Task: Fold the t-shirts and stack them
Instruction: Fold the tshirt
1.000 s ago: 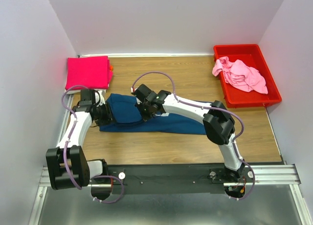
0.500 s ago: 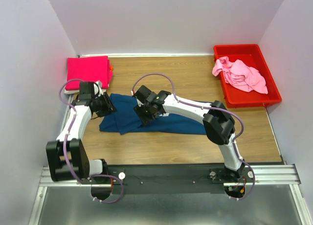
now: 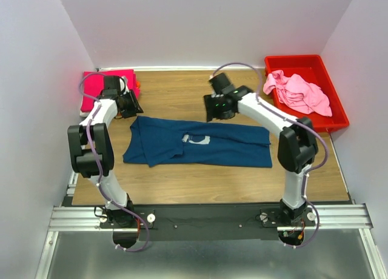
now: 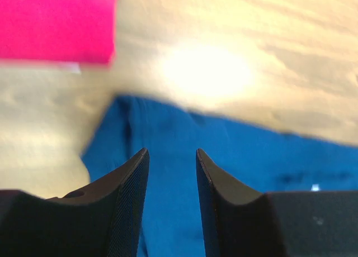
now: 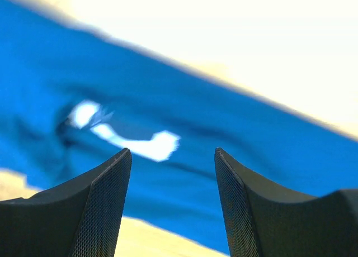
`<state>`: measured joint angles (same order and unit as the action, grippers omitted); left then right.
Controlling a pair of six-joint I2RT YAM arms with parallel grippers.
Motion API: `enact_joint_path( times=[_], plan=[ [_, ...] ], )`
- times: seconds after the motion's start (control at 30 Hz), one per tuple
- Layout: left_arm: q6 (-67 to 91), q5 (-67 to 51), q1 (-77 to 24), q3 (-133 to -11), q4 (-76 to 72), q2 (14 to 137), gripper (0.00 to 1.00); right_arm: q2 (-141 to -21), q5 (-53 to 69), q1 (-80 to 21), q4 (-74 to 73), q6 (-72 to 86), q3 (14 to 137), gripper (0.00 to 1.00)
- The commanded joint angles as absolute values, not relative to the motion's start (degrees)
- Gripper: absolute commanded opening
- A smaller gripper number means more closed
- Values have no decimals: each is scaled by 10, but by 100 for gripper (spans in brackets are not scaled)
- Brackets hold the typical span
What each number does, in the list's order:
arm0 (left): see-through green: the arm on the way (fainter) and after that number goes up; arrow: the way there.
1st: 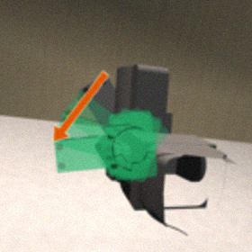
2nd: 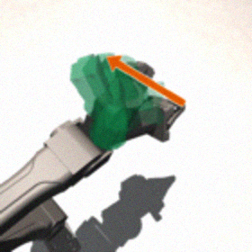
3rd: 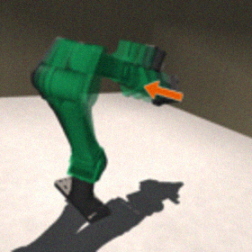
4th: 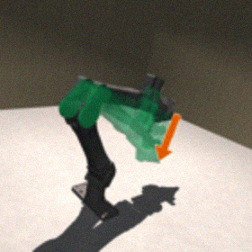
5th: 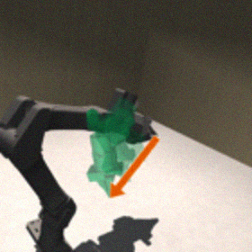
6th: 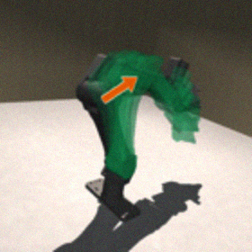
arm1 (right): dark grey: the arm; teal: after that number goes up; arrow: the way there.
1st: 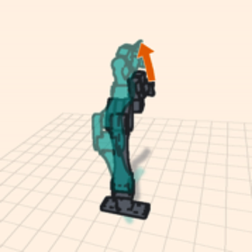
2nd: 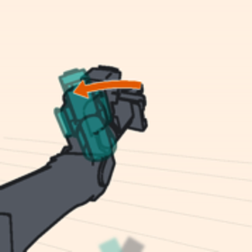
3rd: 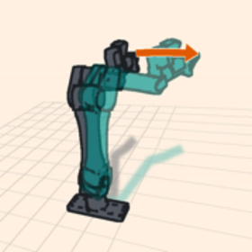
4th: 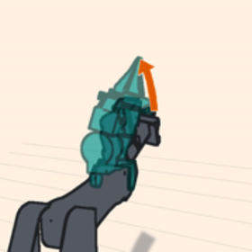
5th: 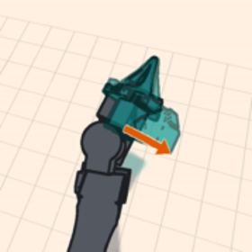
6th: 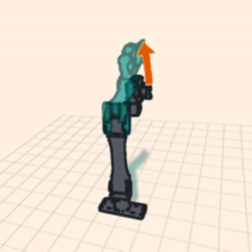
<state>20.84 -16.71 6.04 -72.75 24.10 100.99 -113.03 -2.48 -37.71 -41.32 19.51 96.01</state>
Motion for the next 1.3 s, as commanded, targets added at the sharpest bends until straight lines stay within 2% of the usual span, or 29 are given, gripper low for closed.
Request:
enact_joint_path(
  times=[0.0,0.37,0.73,0.83,0.9,1.03,1.27],
  plan=[
    [195,-104,63,-772,255,1051,47,-1095,-16,-310,-418,214,924,68],
    [206,-104,63,-813,253,1135,47,-1066,14,-150,-396,196,847,68],
    [214,-135,62,-817,251,1168,42,-1056,4,-81,-380,200,789,68],
    [224,-156,62,-817,237,1174,36,-1050,3,-62,-377,200,771,68],
    [229,-167,62,-819,235,1179,27,-1047,3,-56,-374,200,760,67],
    [234,-171,62,-827,230,1188,16,-1045,-16,-40,-367,204,740,67],
    [234,-178,62,-835,230,1196,5,-1048,-30,-27,-352,209,717,67]
  ],
)
